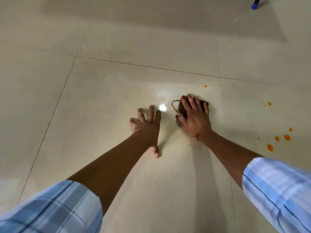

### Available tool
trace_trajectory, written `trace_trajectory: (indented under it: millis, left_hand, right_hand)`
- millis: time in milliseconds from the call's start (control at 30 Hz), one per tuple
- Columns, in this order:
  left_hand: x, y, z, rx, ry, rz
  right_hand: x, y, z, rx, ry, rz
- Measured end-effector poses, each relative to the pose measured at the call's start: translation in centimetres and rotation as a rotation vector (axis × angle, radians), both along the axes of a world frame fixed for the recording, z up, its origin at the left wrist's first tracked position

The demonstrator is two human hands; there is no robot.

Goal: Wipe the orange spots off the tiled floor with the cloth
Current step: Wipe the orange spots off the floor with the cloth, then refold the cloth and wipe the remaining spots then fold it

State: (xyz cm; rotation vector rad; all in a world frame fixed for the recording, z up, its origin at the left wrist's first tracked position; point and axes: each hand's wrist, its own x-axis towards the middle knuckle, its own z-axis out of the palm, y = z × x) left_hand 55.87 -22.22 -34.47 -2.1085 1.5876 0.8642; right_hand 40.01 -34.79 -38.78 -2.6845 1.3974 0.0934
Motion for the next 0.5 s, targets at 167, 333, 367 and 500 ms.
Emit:
trace_trajectory:
  millis: [167, 333, 367, 500]
  left_hand:
    - [0.1, 0.2, 0.5, 0.015, 0.006, -0.004]
    - [0.1, -0.1, -0.2, 0.015, 0.018, 0.006]
    - [0.2, -0.1, -0.4, 0.007, 0.023, 0.001]
    - [0.5, 1.2, 0.4, -0.092, 0.048, 0.014]
  right_hand:
    - [-7.1, 5.6, 0.3, 0.054, 0.02, -0.005]
    - [-2.9, 0.2, 0.1, 0.06, -0.017, -0.232]
    - [-2.6, 0.9, -0.1, 0.04, -0.028, -0.239]
    - [-3.2, 8.6, -0.3, 0.025, -0.044, -0.084]
